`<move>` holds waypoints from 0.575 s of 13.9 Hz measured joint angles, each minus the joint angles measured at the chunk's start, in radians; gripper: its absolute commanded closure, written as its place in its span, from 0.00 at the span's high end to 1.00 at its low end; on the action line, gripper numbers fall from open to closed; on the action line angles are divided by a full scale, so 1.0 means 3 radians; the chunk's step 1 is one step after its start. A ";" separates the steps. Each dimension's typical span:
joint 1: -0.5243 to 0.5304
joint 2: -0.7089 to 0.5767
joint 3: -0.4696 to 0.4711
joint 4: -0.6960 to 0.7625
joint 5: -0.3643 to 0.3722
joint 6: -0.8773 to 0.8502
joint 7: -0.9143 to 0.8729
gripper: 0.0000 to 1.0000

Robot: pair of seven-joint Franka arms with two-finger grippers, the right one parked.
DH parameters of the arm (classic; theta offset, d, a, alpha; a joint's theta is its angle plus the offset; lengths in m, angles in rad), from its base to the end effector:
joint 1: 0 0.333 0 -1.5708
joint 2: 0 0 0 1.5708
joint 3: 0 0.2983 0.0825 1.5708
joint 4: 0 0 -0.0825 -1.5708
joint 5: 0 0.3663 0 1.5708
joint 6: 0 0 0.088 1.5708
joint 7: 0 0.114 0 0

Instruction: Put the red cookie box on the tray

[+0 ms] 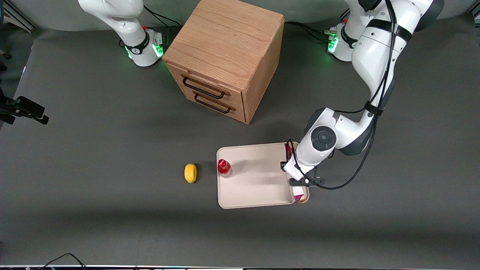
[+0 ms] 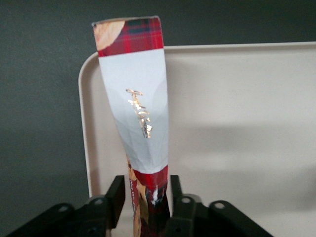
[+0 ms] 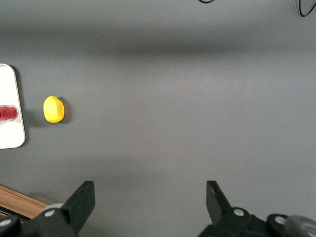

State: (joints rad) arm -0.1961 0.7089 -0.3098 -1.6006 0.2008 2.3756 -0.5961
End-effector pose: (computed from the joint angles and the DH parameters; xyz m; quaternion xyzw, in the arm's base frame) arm 0.6107 -0.3028 0.2302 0.9982 0.0164 0.0316 0.0487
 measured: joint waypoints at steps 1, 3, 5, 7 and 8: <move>0.0000 0.0000 0.0000 0.0006 0.0001 0.0000 0.0000 1.00; 0.0000 -0.0003 0.0003 0.0018 0.0004 -0.0003 -0.0001 1.00; 0.0003 -0.0037 0.0009 0.0051 0.0008 -0.0064 -0.0001 1.00; 0.0016 -0.0173 0.0017 0.0069 0.0011 -0.0323 -0.0001 1.00; 0.0028 -0.0279 0.0019 0.0084 0.0012 -0.0497 0.0003 1.00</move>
State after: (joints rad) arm -0.1879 0.6251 -0.3041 -1.5753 0.2045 2.2265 -0.5952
